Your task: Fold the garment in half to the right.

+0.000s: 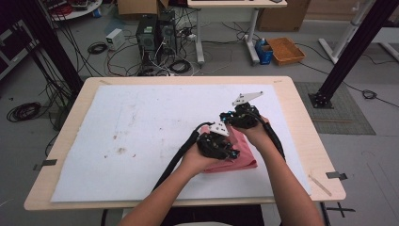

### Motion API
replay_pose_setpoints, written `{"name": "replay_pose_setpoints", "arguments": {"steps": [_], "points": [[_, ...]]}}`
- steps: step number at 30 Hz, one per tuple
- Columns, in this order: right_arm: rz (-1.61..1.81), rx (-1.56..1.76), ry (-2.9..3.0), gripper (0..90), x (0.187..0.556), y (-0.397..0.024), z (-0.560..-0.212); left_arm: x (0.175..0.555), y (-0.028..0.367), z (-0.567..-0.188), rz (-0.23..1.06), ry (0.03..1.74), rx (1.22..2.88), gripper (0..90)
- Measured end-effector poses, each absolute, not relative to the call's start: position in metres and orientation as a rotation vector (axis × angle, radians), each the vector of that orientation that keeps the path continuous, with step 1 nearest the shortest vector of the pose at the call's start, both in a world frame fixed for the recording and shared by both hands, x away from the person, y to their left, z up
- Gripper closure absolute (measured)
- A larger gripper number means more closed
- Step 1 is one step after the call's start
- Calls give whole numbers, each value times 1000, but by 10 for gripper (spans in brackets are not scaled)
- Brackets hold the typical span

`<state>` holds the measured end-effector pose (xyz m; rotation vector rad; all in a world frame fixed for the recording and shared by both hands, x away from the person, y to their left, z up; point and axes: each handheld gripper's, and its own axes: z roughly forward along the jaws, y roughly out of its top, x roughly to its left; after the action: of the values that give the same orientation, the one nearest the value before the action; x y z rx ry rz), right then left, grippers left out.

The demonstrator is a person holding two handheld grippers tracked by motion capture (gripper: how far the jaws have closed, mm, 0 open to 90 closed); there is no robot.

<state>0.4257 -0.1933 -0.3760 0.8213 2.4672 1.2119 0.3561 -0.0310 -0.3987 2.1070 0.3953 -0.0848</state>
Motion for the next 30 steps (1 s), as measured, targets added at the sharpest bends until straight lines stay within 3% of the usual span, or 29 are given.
{"name": "replay_pose_setpoints", "arguments": {"steps": [7, 11, 12, 13, 16, 17, 22, 27, 29, 30], "points": [[1213, 866, 2451, 833, 423, -209, -383, 361, -46, -409, -110, 406, 2122, 788], [1236, 916, 2419, 728, 420, -214, -383, 363, -53, -412, -104, 425, 2120, 787], [1234, 931, 2406, 656, 420, -214, -383, 364, -54, -413, -98, 430, 2118, 779], [1240, 954, 2386, 595, 419, -214, -381, 365, -56, -414, -97, 438, 2109, 761], [1260, 962, 2363, 583, 417, -213, -377, 363, -54, -411, -81, 446, 2109, 603], [1255, 943, 2357, 575, 416, -213, -376, 362, -51, -409, -70, 438, 2112, 586], [1251, 926, 2346, 563, 415, -211, -372, 354, -18, -399, 9, 484, 2060, 471], [1227, 894, 2372, 561, 415, -204, -375, 350, 32, -398, 108, 574, 2042, 426], [1223, 886, 2380, 559, 416, -202, -377, 350, 32, -398, 108, 574, 2042, 425], [1203, 885, 2406, 558, 419, -195, -381, 349, 65, -402, 149, 642, 2026, 413]]}}
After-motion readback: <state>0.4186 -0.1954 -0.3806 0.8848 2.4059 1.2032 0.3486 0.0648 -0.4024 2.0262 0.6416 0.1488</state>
